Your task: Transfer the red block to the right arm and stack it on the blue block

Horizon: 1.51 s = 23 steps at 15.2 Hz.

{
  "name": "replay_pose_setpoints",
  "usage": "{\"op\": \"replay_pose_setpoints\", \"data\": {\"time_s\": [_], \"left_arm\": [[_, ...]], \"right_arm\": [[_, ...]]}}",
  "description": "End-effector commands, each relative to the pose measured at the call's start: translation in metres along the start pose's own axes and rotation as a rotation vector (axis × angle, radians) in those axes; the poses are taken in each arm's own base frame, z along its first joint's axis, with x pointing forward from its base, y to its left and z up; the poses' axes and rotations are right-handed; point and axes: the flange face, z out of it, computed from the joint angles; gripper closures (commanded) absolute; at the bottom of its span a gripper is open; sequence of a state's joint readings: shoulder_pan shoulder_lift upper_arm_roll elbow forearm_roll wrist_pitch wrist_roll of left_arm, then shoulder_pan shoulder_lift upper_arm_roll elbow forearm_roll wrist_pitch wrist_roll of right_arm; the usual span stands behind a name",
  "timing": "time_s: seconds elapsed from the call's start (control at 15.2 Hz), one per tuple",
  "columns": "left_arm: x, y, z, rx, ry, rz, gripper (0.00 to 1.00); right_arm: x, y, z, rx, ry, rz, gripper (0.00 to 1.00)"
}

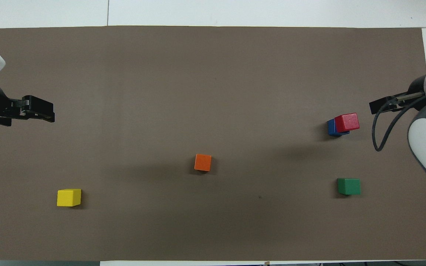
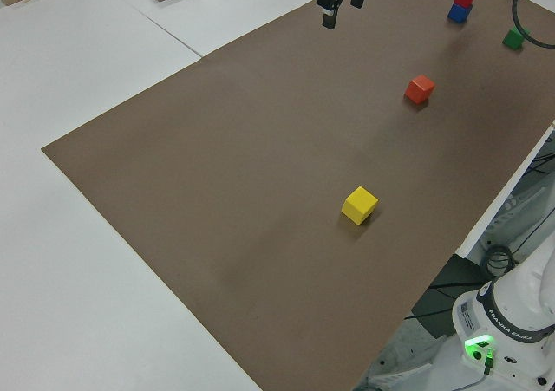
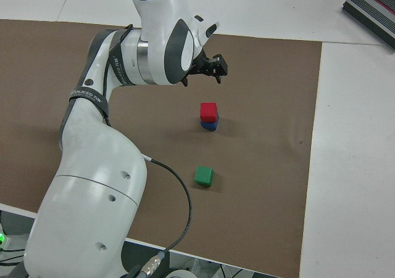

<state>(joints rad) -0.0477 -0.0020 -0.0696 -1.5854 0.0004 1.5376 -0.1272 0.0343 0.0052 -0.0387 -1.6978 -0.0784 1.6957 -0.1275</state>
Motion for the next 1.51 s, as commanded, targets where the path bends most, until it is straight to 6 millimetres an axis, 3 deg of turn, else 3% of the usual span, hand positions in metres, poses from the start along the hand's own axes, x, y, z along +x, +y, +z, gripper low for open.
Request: {"op": "replay_pose_setpoints", "data": {"time_s": [0.0,0.26,0.59,0.72,1.44], "left_arm": [[-0.008,-0.001,-0.002,-0.014,-0.002,0.003,0.00],[-0.007,-0.003,-0.001,-0.014,-0.004,0.000,0.00],[-0.008,-0.001,-0.002,-0.014,-0.002,0.003,0.00],[-0.008,-0.002,-0.002,-0.014,-0.002,0.001,0.00],[-0.008,-0.002,-0.001,-0.014,-0.004,0.001,0.00]], "right_arm": [[-0.018,0.010,-0.031,0.042,-0.019,0.006,0.00],[-0.043,0.023,-0.049,0.046,-0.034,0.037,0.00],[-0.065,0.030,-0.046,0.055,-0.060,0.057,0.00],[-0.065,0.027,-0.039,0.102,-0.045,0.072,0.00],[-0.062,0.026,-0.041,0.111,-0.024,0.086,0.00]]}}
